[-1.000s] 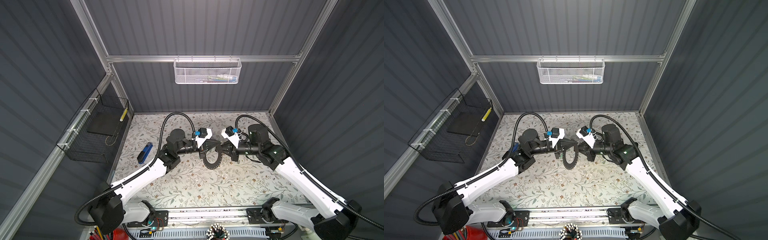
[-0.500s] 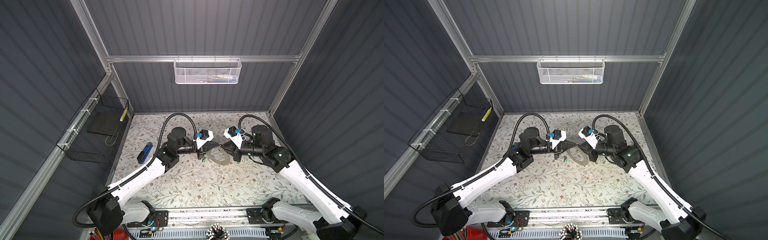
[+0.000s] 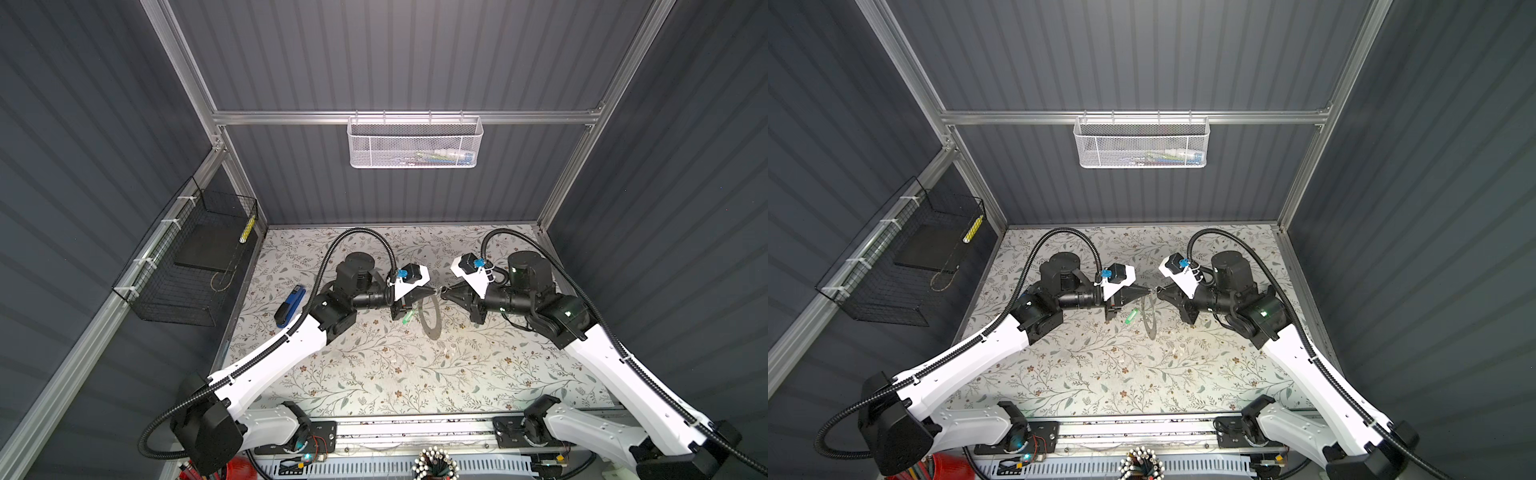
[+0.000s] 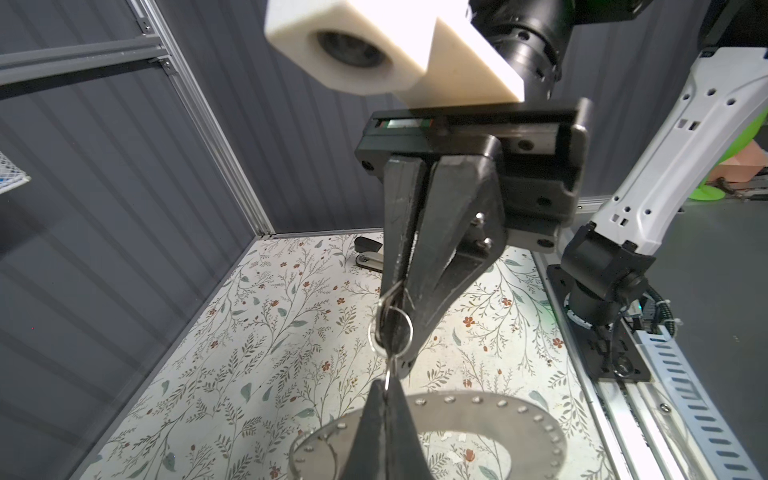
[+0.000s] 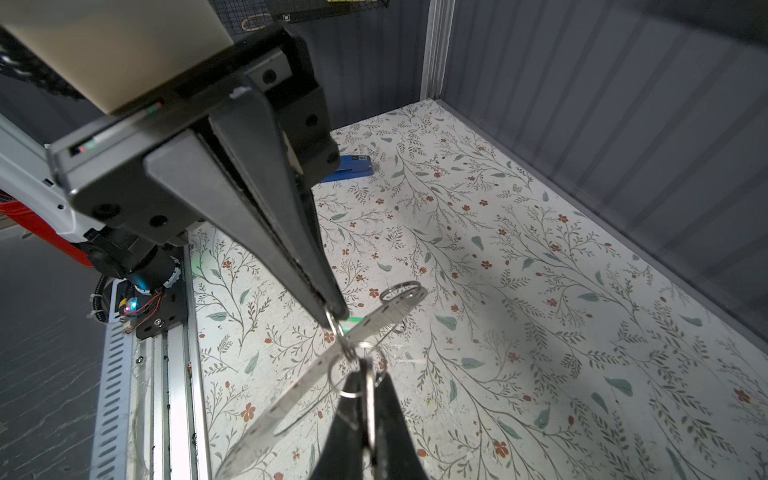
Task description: Put the keys on the keyring
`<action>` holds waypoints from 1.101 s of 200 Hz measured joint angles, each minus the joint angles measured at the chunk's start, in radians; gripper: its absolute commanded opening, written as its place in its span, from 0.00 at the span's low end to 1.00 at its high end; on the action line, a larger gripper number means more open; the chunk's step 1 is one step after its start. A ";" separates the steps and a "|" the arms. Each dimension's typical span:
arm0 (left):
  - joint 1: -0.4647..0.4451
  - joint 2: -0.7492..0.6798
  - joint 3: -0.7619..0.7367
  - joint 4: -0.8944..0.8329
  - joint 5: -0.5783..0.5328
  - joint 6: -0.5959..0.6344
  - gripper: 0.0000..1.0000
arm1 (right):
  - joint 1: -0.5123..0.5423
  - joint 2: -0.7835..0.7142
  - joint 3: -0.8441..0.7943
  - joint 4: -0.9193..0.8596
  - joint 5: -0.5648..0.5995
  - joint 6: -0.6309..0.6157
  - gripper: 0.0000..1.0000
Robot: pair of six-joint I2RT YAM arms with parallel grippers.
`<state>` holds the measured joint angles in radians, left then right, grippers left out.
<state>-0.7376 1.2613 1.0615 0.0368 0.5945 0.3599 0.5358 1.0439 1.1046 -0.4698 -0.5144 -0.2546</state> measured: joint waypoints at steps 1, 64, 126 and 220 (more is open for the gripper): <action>0.001 0.000 0.000 -0.002 -0.001 -0.001 0.28 | 0.000 0.001 0.001 -0.001 0.002 0.000 0.00; 0.190 -0.080 -0.121 0.012 -0.121 -0.123 0.59 | 0.000 0.254 0.061 -0.035 0.061 -0.044 0.00; 0.242 -0.245 -0.131 -0.074 -0.403 -0.219 0.75 | 0.040 0.592 0.255 0.051 0.015 -0.091 0.00; 0.242 -0.251 -0.237 -0.127 -0.497 -0.268 0.75 | 0.063 0.712 0.098 0.008 0.051 -0.285 0.02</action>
<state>-0.4953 1.0107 0.8249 -0.0902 0.0971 0.0917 0.5991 1.7561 1.2030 -0.4622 -0.4633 -0.5400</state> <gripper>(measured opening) 0.750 0.062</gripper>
